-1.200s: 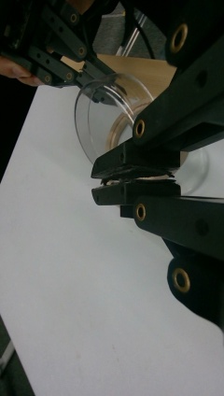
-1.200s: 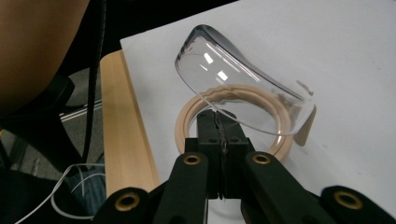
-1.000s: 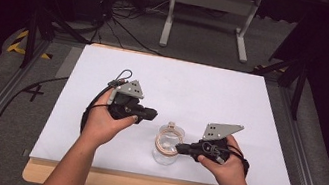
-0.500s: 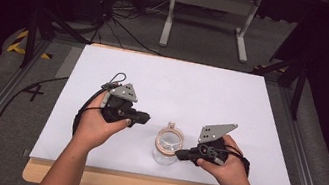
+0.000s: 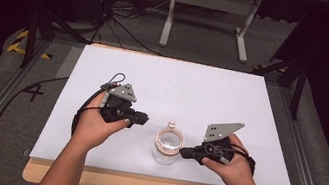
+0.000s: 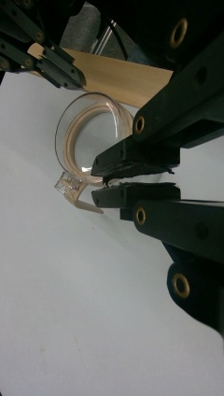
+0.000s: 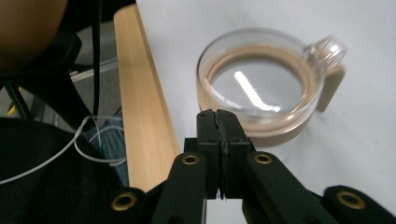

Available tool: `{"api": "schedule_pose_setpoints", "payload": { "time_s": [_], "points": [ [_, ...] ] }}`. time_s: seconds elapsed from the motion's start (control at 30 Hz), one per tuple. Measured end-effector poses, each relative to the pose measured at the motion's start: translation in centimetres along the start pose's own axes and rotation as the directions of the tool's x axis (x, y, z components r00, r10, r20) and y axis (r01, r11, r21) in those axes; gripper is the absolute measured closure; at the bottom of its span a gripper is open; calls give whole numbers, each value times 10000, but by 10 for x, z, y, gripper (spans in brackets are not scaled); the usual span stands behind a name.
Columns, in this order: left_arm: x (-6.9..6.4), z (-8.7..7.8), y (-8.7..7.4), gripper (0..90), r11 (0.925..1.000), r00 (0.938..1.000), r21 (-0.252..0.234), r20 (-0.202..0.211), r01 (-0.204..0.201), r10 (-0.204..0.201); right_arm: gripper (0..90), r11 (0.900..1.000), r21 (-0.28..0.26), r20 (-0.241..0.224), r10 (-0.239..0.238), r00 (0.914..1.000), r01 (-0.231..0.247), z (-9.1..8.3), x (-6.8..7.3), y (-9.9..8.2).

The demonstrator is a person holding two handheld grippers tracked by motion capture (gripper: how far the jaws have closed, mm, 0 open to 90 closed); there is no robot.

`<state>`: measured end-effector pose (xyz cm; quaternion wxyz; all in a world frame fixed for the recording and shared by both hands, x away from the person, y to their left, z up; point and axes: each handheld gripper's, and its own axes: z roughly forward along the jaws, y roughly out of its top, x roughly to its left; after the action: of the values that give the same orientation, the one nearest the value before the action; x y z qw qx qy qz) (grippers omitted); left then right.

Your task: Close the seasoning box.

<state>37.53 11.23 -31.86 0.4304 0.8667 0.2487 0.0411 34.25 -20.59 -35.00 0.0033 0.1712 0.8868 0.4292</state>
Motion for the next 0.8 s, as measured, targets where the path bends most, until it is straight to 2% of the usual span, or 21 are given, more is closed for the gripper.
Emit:
{"api": "schedule_pose_setpoints", "payload": {
  "time_s": [0.1, 0.27, 0.33, 0.47, 0.6, 0.8],
  "points": [
    [2, -2, -2, 805, 9998, 9998, -96, -106, 154, -156, 828, 9973, -730, 353, -46, 9994, 72, -14, -3, 2],
    [3, -5, -6, 802, 9995, 9993, -163, -247, 281, -285, 778, 9883, -1522, 826, 208, 9964, -80, -40, -12, 2],
    [4, -8, -8, 802, 9991, 9987, -170, -329, 388, -393, 767, 9862, -1656, 891, 246, 9957, -96, -45, -14, 2],
    [7, -16, -14, 797, 9979, 9964, -267, -587, 598, -613, 730, 9774, -2096, 1244, 551, 9907, -281, -65, -26, -2],
    [11, -20, -18, 794, 9963, 9937, -312, -763, 798, -819, 694, 9707, -2369, 1912, 878, 9776, -408, -81, -39, -9],
    [18, -23, -24, 780, 9955, 9884, -220, -1192, 925, -945, 596, 9639, -2538, 2815, 1537, 9472, -809, -97, -61, -25]
  ]
}}
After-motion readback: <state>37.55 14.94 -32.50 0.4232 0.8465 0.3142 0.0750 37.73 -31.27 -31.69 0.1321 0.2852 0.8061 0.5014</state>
